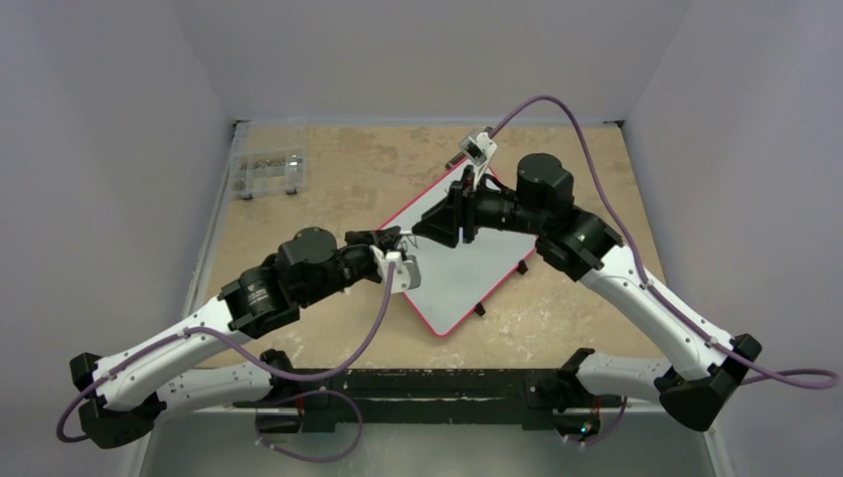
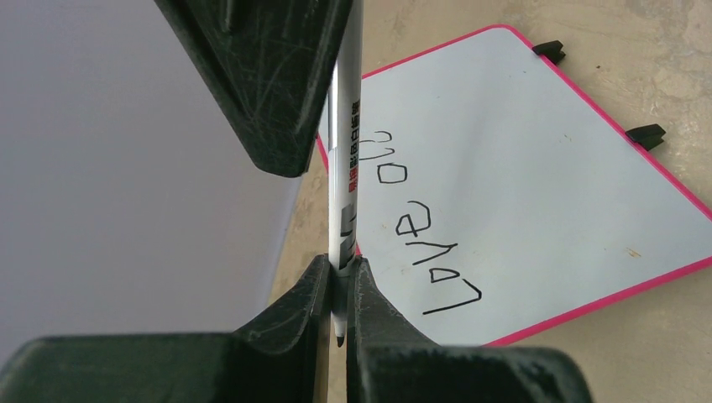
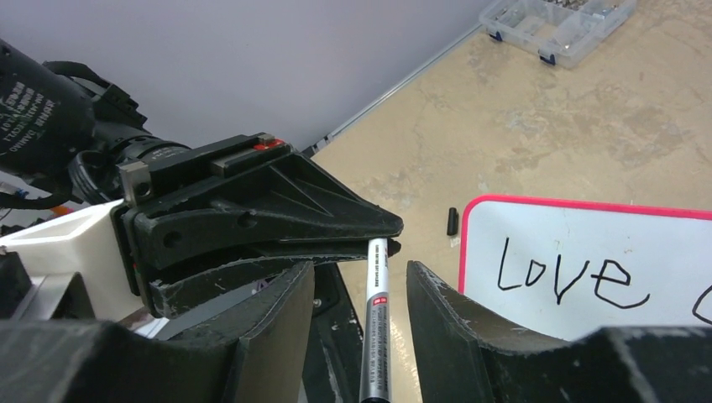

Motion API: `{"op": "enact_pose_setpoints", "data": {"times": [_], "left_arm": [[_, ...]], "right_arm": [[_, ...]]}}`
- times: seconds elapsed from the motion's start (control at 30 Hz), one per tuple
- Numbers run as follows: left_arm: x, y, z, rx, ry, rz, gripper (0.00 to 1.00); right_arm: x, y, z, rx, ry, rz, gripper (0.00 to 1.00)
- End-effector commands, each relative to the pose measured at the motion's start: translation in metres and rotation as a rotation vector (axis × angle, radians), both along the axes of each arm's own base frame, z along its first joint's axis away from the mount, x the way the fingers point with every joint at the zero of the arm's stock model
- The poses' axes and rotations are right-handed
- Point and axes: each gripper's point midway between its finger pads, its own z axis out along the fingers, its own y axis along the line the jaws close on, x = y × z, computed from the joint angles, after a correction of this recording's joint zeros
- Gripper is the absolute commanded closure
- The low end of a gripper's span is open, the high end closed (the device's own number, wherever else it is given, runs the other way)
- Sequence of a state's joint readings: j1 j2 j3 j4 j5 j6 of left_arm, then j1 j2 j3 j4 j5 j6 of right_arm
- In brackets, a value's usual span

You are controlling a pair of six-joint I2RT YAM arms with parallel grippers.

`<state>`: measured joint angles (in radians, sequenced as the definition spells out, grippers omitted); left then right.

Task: Write a sentence on the whiteboard
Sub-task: Pass from the left arm to the right

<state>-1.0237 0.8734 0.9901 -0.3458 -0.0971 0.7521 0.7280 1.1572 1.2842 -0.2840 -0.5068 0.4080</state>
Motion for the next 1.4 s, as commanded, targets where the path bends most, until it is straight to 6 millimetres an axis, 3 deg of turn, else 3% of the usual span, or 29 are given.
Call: {"op": "enact_pose_setpoints", "data": {"times": [0.0,0.13,0.33,0.47,0.67,0.9,1.03,1.3,1.37], "left_arm": [[0.004,0.001,0.034,-0.120,-0.026,0.040,1.00],[0.006,0.002,0.038,-0.121,-0.032,0.054,1.00],[0.009,-0.001,0.039,-0.105,-0.036,0.055,1.00],[0.011,-0.003,0.039,-0.096,-0.038,0.053,1.00],[0.011,-0.005,0.040,-0.085,-0.049,0.047,1.00],[0.013,-0.005,0.041,-0.070,-0.060,0.048,1.00],[0.013,-0.005,0.040,-0.063,-0.063,0.047,1.00],[0.016,-0.004,0.040,-0.073,-0.055,0.058,1.00],[0.014,-0.004,0.037,-0.071,-0.044,0.053,0.85]], "right_arm": [[0.008,0.001,-0.002,-0.003,0.003,-0.029,0.56],[0.009,0.003,-0.006,-0.015,0.014,-0.020,0.57],[0.010,0.005,-0.012,-0.025,0.023,-0.015,0.69],[0.010,0.005,-0.012,-0.023,0.021,-0.019,0.70],[0.011,0.006,-0.017,-0.031,0.029,-0.019,0.83],[0.012,0.008,-0.024,-0.047,0.041,-0.005,0.85],[0.011,0.009,-0.023,-0.044,0.038,0.000,1.00],[0.013,0.007,-0.031,-0.054,0.038,-0.013,1.00],[0.014,0.005,-0.032,-0.055,0.036,-0.028,1.00]]}}
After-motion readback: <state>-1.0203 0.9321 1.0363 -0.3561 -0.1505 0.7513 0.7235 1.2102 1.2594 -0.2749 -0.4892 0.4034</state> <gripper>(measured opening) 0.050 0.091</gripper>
